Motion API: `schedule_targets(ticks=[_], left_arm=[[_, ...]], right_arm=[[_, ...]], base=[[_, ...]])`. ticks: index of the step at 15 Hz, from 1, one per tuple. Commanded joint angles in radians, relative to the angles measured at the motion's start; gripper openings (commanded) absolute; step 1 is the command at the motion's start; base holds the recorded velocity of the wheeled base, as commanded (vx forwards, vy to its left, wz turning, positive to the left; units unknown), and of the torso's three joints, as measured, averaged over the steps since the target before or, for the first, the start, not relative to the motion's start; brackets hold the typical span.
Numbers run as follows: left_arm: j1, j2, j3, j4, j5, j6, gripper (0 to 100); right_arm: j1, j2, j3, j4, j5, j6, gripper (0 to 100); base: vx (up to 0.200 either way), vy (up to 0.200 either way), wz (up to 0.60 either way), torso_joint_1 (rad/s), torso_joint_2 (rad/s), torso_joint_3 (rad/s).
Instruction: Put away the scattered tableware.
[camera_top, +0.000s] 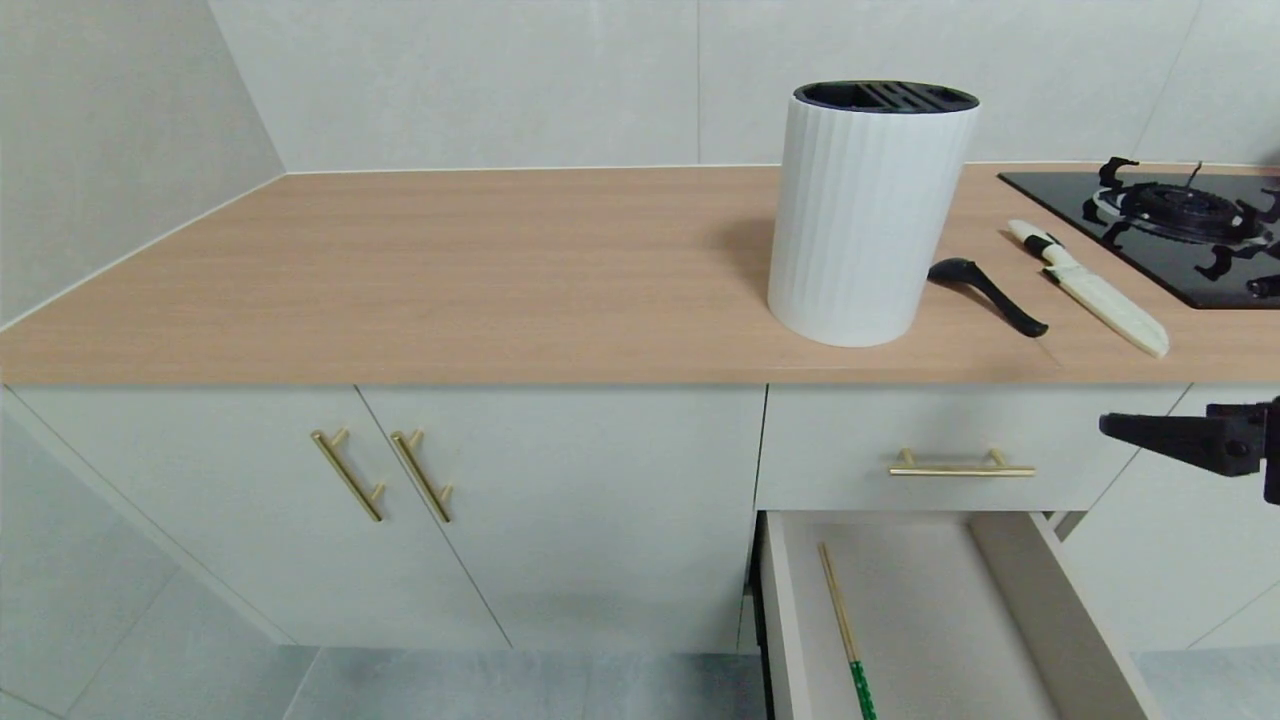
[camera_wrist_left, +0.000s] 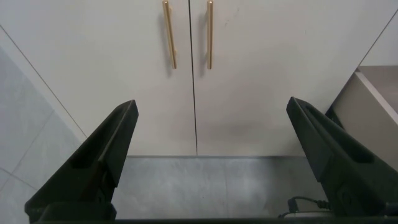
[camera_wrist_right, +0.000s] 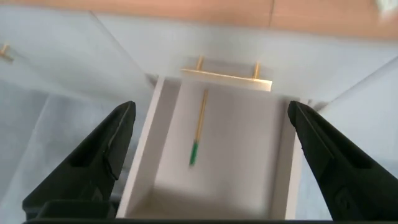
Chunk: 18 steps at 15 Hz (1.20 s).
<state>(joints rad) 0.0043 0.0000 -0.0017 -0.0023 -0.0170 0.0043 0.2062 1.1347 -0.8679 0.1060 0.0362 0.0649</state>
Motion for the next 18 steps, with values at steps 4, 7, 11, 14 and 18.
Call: schedule_targets(ticks=[4,7,11,14,18], left_arm=[[0.000,0.002,0.000,-0.001,0.000,0.000,100],[0.000,0.002,0.000,-0.001,0.000,0.000,100],[0.000,0.002,0.000,-0.001,0.000,0.000,100],[0.000,0.000,0.000,-0.001,0.000,0.000,100],[0.000,0.002,0.000,-0.001,0.000,0.000,100]], right_arm=[[-0.203,0.315,-0.157,-0.282,0.249,-0.126,100],[-0.232,0.441,-0.237,-0.290,0.372,-0.209,100],[-0.232,0.525,-0.241,-0.351,0.376,-0.251,100],[-0.237,0.579,-0.246,-0.413,0.376,-0.249,100],[-0.237,0.634,-0.250,-0.511,0.373,-0.200,100]], base=[[0.000,0.000,0.00,0.000,0.00,0.000],[0.000,0.000,0.00,0.000,0.00,0.000],[0.000,0.000,0.00,0.000,0.00,0.000],[0.000,0.000,0.00,0.000,0.00,0.000],[0.000,0.000,0.00,0.000,0.00,0.000]])
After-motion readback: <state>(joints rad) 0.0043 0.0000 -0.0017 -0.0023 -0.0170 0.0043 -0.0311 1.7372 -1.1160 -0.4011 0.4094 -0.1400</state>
